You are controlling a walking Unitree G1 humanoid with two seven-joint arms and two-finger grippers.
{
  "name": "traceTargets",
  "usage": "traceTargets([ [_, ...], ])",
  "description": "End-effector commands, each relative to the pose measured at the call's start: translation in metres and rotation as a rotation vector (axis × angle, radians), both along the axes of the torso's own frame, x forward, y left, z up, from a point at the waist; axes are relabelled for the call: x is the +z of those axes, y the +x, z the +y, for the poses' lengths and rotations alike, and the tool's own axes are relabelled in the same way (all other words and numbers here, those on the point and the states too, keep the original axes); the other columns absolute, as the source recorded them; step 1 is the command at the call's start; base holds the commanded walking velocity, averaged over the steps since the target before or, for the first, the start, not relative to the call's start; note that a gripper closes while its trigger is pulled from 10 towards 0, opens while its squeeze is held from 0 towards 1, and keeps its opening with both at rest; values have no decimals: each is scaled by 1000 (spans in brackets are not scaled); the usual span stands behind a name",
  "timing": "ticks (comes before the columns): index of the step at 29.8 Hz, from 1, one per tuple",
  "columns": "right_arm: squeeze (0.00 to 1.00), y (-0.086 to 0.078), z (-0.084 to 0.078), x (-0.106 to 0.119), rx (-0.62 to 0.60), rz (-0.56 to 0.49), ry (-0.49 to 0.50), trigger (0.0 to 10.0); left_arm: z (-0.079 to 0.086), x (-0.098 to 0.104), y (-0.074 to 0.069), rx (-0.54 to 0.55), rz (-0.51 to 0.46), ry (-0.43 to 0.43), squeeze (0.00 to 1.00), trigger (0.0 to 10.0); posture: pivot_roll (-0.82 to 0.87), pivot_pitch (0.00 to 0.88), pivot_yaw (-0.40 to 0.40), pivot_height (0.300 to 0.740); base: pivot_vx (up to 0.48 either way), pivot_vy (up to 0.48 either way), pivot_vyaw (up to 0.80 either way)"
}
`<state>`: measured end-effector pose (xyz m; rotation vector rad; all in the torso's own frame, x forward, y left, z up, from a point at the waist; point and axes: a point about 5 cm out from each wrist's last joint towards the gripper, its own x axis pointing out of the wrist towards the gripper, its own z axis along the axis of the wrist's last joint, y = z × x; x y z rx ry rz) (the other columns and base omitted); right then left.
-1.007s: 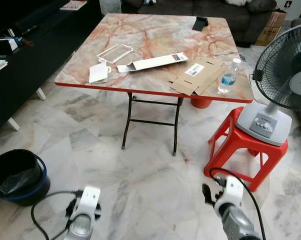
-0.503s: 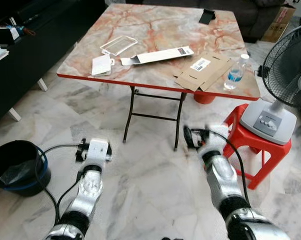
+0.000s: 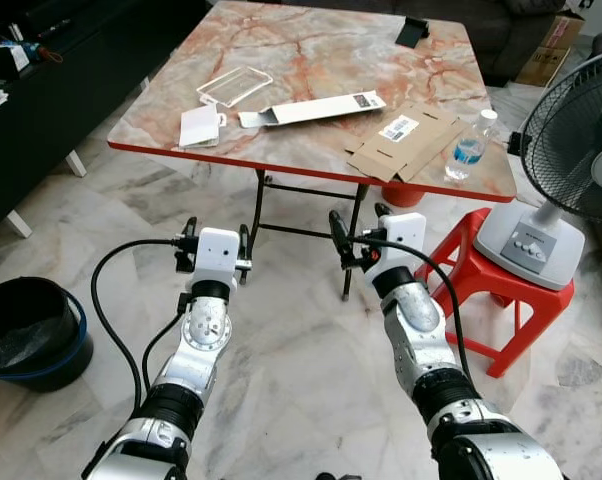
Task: Picking trash to rubbish bin
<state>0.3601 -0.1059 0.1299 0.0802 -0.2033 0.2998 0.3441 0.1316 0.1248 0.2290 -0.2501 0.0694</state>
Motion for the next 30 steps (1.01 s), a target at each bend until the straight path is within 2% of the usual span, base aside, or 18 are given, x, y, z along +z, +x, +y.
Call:
traceTargets([
  [1,0,2,2,6,5,-19,-3,10000,1,-2,-2,-6,10,4,0,10000,71,111,-85,740,0,0,0],
  [3,0,2,3,6,7,-15,6,10000,0,-2,-1,-37,22,25,0,10000,76,116,-86,740,0,0,0],
  [4,0,2,4,5,5,-9,11,10000,-1,-1,-1,-54,24,25,518,10000,76,116,-86,740,0,0,0],
  [5,0,2,4,5,0,-4,14,10000,-2,1,0,-63,23,23,765,10000,76,125,-86,740,0,0,0],
  [6,0,2,4,5,-2,-3,14,10000,-2,1,0,-64,21,33,306,10000,76,125,-86,740,0,0,0],
  [7,0,2,3,5,-3,-4,13,10000,-2,3,0,-58,15,44,0,10000,75,133,-85,740,0,0,0],
  [15,0,2,4,6,4,-4,11,10000,4,9,2,-17,-5,-6,0,10000,74,152,-86,740,0,0,0],
  [26,0,2,7,7,14,-4,14,10000,8,7,-1,2,4,-31,0,10000,69,163,-91,740,0,0,0],
  [30,0,4,7,4,14,29,21,10000,7,6,-2,3,8,-39,0,10000,73,158,-96,740,277,0,0],
])
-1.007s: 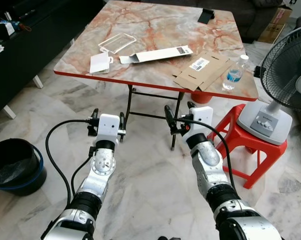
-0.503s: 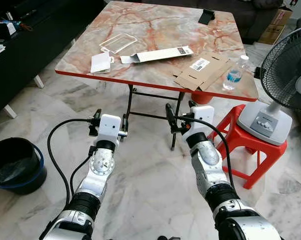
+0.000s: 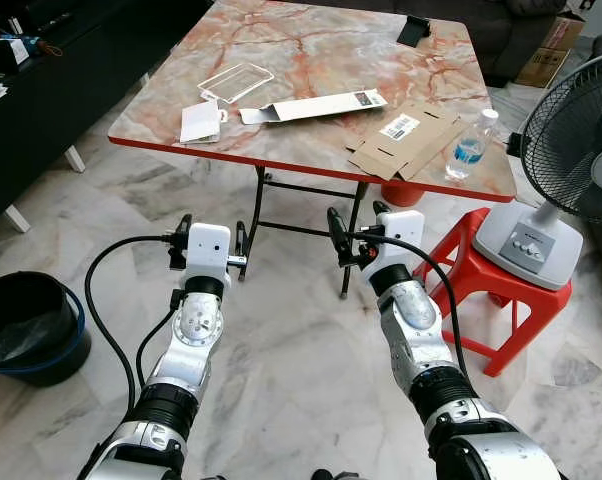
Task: Picking trash to rubbish bin
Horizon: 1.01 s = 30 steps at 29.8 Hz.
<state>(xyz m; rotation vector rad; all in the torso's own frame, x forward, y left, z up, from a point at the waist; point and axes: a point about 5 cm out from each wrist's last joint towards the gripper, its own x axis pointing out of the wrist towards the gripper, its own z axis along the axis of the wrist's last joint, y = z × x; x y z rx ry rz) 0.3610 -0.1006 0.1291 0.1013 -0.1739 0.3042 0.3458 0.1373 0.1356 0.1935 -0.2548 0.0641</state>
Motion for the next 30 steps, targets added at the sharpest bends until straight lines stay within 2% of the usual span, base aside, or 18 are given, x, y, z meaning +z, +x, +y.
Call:
traceTargets([
  [1,0,3,2,5,17,-3,18,10000,1,-4,-3,13,12,-5,0,10000,75,158,-97,740,277,0,-769],
  [4,0,2,3,6,21,-17,14,10000,2,-4,-4,16,9,-7,0,10000,78,157,-99,740,279,0,-767],
  [12,0,2,7,9,38,-29,8,10000,4,-3,-5,27,7,-12,0,10000,81,154,-106,740,278,0,0],
  [16,0,1,8,10,49,-49,-35,10000,4,-4,-5,30,8,-16,0,10000,83,149,-108,740,276,0,0],
  [19,0,0,7,13,44,-74,-19,10000,4,-4,-6,30,11,-17,0,10000,84,146,-108,740,276,0,383],
  [24,0,3,6,11,44,-31,34,10000,3,-4,-6,27,10,-18,0,10000,85,136,-105,740,277,0,200],
  [27,0,3,7,12,58,-24,73,10000,3,-4,-6,24,11,-17,0,10000,84,135,-104,740,279,0,-769],
  [30,0,2,7,14,58,-60,46,10000,3,-4,-6,21,12,-14,0,10000,85,132,-102,740,279,0,-415],
])
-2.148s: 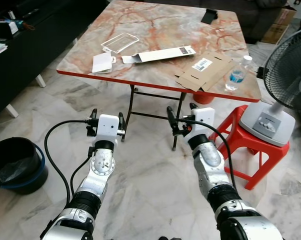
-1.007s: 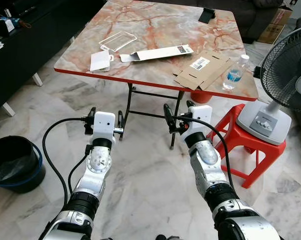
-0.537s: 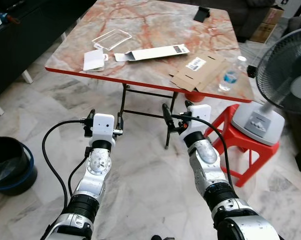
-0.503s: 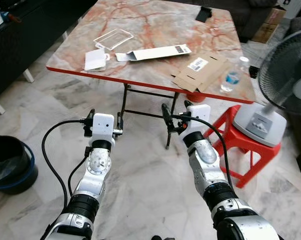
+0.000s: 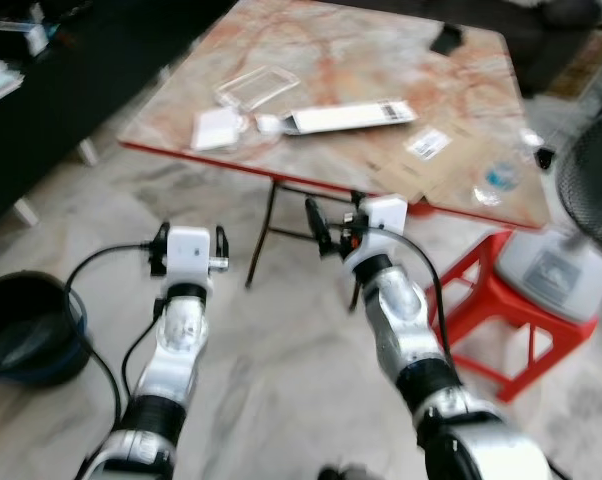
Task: Picking trash to rubbish bin
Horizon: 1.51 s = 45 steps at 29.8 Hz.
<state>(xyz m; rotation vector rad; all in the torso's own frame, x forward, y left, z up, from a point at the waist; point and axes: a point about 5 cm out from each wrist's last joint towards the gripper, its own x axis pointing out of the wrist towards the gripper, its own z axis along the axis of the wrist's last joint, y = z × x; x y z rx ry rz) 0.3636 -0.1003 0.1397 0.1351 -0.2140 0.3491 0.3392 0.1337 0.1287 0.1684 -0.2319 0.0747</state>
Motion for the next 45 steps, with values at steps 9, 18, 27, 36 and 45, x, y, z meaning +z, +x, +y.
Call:
traceTargets([
  [9,0,-2,7,1,11,-17,-6,10000,8,6,1,22,-16,13,0,10000,87,137,-105,740,277,0,0],
  [18,0,-2,7,2,15,-30,-33,10000,8,6,1,25,-17,13,0,10000,84,144,-108,740,278,0,419],
  [27,0,-1,7,1,18,-9,-1,10000,12,10,1,43,-23,19,0,10000,92,148,-95,740,286,0,64],
  [36,0,0,11,-6,-29,61,104,10000,18,16,2,35,-25,46,0,10000,108,145,-31,740,287,0,0],
  [45,0,-9,21,-10,27,17,44,10000,12,20,4,10,-27,58,0,10000,110,130,-14,740,288,0,313],
])
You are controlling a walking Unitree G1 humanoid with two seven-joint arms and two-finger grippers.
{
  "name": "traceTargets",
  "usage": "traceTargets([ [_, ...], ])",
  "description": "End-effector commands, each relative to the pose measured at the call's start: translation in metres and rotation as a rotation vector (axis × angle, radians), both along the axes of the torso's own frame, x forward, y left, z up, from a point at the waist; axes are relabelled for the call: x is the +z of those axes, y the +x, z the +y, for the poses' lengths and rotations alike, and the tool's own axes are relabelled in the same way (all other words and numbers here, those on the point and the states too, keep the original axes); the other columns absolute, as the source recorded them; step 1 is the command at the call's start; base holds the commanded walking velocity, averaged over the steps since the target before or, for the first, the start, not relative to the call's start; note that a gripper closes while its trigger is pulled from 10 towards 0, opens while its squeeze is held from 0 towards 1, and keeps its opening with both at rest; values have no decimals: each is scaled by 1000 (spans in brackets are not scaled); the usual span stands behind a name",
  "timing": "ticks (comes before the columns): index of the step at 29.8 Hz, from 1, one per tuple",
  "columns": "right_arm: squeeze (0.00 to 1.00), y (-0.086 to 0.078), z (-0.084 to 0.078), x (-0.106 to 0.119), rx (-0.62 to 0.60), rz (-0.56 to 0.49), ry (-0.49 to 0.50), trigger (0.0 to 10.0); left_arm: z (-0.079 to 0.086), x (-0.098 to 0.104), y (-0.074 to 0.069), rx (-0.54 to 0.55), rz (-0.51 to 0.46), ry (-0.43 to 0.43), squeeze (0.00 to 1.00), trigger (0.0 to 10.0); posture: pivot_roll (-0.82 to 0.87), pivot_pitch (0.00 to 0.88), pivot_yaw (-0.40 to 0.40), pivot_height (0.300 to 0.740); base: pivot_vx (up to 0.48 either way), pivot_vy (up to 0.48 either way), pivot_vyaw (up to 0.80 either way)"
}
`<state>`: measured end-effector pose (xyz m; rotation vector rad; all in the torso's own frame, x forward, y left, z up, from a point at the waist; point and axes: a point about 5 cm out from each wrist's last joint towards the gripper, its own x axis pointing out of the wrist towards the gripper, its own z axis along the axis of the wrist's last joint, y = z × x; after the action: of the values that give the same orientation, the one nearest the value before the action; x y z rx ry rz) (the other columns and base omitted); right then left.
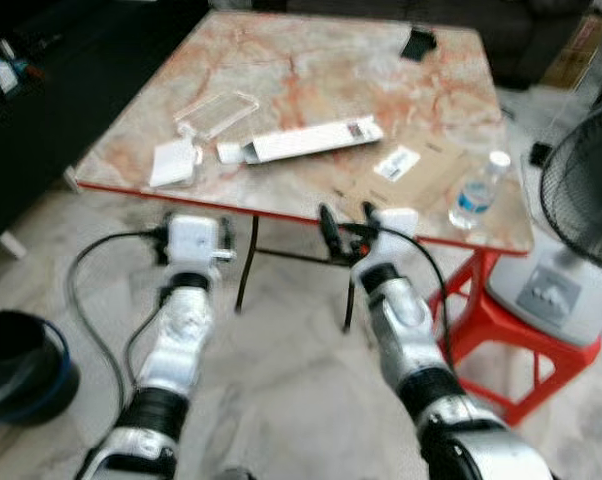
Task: Picking trash to rubbish bin
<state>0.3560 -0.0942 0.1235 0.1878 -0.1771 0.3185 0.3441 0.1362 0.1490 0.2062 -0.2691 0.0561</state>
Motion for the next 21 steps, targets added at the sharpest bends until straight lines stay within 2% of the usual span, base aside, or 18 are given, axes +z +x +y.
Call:
traceTargets([
  [1,0,-1,14,6,48,-31,-3,10000,9,0,-1,27,7,17,0,10000,110,130,-14,740,289,0,800],
  [5,0,-1,14,3,46,-9,2,10000,5,1,-1,17,7,14,0,10000,115,117,-12,740,288,0,800],
  [8,0,2,12,3,27,19,36,10000,5,1,-2,10,7,15,0,10000,111,112,-8,740,285,0,0],
  [12,0,3,11,4,25,9,-2,10000,4,0,-1,1,14,20,0,10000,107,103,-9,740,290,0,0],
  [21,0,4,6,3,16,22,0,10000,2,3,1,-3,7,15,0,10000,107,92,-14,740,288,0,0],
])
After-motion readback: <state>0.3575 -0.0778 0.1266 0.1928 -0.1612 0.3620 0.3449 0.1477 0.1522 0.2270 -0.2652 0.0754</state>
